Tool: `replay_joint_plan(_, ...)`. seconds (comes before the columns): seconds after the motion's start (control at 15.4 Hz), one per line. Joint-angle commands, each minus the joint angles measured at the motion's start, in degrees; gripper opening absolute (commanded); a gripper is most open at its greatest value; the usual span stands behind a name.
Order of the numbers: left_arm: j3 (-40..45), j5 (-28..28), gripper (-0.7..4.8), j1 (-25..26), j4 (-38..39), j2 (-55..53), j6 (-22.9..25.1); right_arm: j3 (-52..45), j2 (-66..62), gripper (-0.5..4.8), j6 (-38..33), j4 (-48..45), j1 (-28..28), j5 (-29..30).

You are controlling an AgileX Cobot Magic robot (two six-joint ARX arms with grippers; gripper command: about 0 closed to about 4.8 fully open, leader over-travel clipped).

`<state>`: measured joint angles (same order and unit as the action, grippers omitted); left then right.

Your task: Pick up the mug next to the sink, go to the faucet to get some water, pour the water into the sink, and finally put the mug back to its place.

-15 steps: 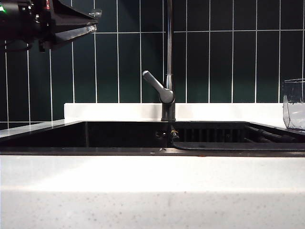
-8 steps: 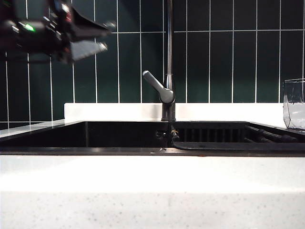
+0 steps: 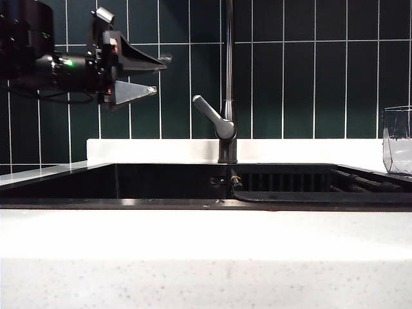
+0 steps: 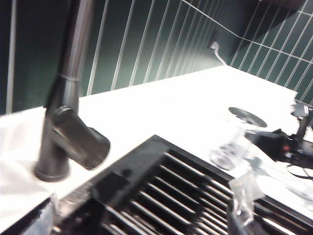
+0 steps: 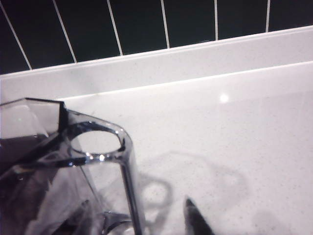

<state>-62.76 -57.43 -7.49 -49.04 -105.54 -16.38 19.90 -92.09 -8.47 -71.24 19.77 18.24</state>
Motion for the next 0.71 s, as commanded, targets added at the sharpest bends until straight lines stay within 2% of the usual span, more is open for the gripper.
replay_joint_plan(0.06,-1.14,0.20,4.79,0.02,-0.74,-1.49,0.50,2.34,-3.10,2.40,1.01,-1.01,-0.07,0.15)
replay_joint_plan(0.52,-1.36,-0.24,4.79,0.02,-0.22,-1.90,1.40,9.92,-10.60,2.37,0.90,-0.90,-0.44,3.37)
replay_joint_plan(0.58,-1.36,-0.24,4.79,0.02,-0.22,-1.90,1.40,9.97,-10.60,2.04,0.76,-0.98,-0.44,3.39)
replay_joint_plan(0.71,-1.36,-0.20,4.79,0.02,-0.04,-1.90,1.40,9.97,-10.60,0.34,0.74,-0.83,-0.44,4.09)
